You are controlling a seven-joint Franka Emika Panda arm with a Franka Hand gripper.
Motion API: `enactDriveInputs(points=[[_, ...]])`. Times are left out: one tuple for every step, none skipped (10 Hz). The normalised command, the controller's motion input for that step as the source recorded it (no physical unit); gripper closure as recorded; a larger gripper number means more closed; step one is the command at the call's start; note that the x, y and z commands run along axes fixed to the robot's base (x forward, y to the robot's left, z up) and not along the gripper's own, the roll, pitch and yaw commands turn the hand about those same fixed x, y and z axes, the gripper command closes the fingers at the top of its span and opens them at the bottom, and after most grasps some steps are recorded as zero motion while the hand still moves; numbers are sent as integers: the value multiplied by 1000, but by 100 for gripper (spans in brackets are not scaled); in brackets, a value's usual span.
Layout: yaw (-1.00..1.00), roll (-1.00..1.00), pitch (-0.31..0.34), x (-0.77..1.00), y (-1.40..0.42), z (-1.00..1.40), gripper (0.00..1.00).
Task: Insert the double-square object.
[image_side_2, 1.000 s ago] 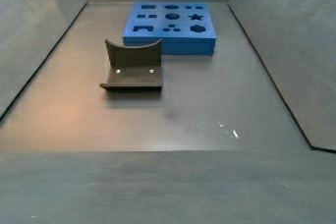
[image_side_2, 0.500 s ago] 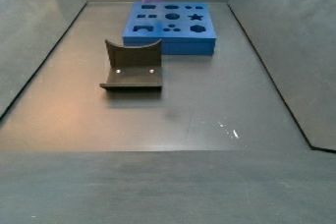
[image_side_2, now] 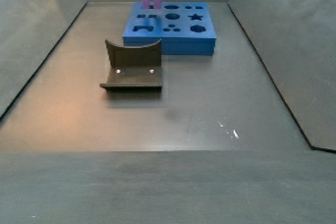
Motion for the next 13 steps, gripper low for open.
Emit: enactDriveInputs(points=[[-374, 0, 243, 474, 0, -214, 100], [-514, 0, 204, 380, 17, -223, 100], [-631, 0, 173, 263, 40, -214, 100], [-157, 0, 134, 49, 0, -83, 100], [0, 39, 27, 0, 34, -46, 100], [0, 36, 63, 0, 89, -120, 100], [0, 0, 87, 0, 229, -203, 100], [0, -36, 80, 0, 320, -237, 100], [0, -64, 59, 0, 243, -269, 100], [0, -113, 51, -106, 197, -323, 100], [0, -139, 26, -194, 69, -314, 100], [0, -203, 0, -123, 0, -323, 100], [0, -207, 0, -91, -51, -309, 100]])
